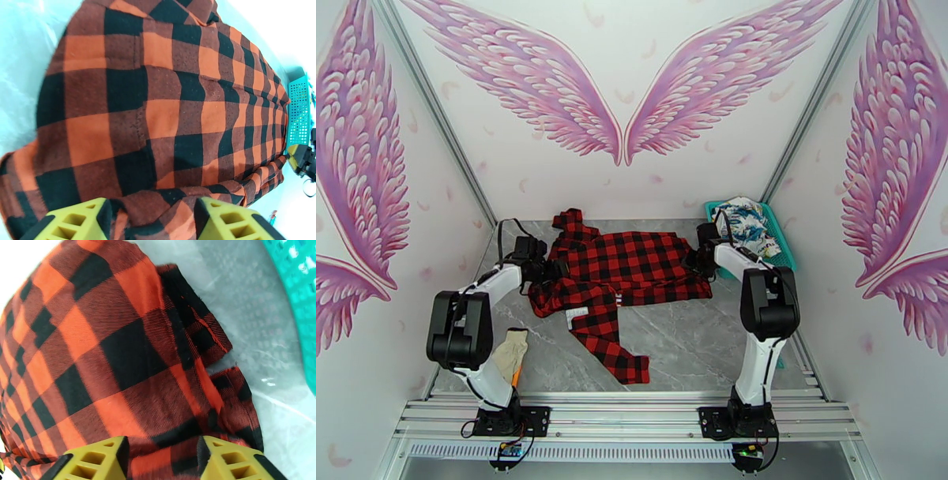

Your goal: Fold and stack the mixed laundry pile

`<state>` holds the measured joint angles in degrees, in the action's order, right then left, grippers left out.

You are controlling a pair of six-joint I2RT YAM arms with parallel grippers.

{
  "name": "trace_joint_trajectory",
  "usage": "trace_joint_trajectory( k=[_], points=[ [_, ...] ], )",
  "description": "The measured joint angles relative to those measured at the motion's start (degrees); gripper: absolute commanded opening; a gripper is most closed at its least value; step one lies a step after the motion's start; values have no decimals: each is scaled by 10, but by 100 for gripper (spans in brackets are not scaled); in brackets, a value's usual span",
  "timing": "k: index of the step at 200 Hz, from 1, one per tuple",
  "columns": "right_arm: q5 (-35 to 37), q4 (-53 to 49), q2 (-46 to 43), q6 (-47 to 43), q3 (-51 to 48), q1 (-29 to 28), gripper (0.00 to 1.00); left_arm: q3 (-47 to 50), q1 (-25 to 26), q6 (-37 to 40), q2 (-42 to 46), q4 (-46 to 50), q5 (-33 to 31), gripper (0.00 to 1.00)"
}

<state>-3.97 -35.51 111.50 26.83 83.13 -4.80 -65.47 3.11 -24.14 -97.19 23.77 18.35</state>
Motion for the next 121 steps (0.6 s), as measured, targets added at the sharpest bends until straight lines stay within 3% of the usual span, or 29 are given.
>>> trace_joint_trajectory(
  k=[26,61,88,121],
  points=[
    [5,-6,-150,-12,-95,-53,70,21,16,32,110,38,-35,65],
    [-12,-11,-320,-7,-264,-217,77,124,57,40,234,52,-40,66],
    [-43,-23,-328,2,-356,-338,78,190,54,35,228,58,-39,65],
    [-68,-11,-279,25,-375,-445,72,201,53,29,218,46,-28,65]
  ],
)
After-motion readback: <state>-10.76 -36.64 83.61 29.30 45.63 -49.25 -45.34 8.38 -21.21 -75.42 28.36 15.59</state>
